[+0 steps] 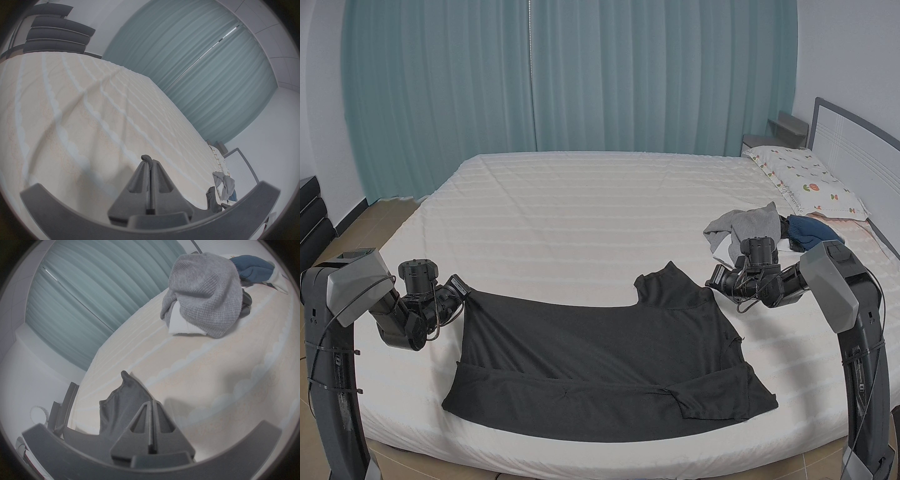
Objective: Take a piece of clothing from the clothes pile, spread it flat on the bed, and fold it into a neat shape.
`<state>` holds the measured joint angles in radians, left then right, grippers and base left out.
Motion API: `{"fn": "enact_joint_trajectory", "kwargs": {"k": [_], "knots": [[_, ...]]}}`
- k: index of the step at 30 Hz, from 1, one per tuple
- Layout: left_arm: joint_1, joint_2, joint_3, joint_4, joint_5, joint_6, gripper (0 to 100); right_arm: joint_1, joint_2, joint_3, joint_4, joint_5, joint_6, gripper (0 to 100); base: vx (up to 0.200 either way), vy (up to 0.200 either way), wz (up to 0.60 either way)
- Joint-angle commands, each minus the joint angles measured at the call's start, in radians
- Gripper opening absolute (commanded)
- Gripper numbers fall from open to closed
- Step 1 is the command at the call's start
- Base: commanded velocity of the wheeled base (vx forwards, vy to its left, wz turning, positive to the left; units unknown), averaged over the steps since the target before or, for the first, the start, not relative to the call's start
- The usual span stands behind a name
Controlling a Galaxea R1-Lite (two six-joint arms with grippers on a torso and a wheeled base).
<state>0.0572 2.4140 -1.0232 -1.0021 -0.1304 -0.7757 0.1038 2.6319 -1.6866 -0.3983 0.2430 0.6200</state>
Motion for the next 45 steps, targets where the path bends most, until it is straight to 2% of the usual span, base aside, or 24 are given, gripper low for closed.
{"fn": "enact_joint_trajectory", "kwargs": {"k": [1,5,12,13,19,27,28,39,45], "knots": [[0.0,-0.027,0.009,0.008,0.0,0.001,0,-0.007,-0.058,0.027,-0.011,-0.001,0.037,0,0.0,0.0,0.0],[-0.002,-0.03,0.02,0.016,0.0,0.009,0,-0.01,-0.096,0.059,-0.02,-0.004,0.081,0,0.0,0.0,0.0],[-0.002,-0.026,0.022,0.016,0.0,0.023,0,-0.007,-0.066,0.097,-0.017,-0.004,0.017,0,0.0,0.0,0.0],[-0.002,-0.026,0.022,0.016,0.0,0.023,0,-0.006,-0.058,0.096,-0.019,-0.004,0.004,100,0.0,0.0,0.0],[-0.004,-0.024,0.022,0.014,0.0,0.027,0,0.005,-0.016,0.088,-0.022,-0.007,-0.039,100,0.0,0.0,0.0],[-0.004,-0.023,0.02,0.014,0.0,0.027,0,0.011,0.002,0.062,-0.028,-0.007,-0.045,100,0.0,0.0,0.0],[-0.004,-0.023,0.02,0.014,0.0,0.027,0,0.011,0.003,0.062,-0.028,-0.007,-0.046,0,0.0,0.0,0.0],[-0.004,-0.015,0.012,0.013,0.0,0.029,0,0.005,-0.012,0.07,-0.031,-0.004,-0.045,0,0.0,0.0,0.0],[-0.004,-0.024,0.015,0.014,0.0,0.029,0,-0.01,-0.09,0.122,-0.07,-0.001,-0.028,0,0.0,0.0,0.0]]}}
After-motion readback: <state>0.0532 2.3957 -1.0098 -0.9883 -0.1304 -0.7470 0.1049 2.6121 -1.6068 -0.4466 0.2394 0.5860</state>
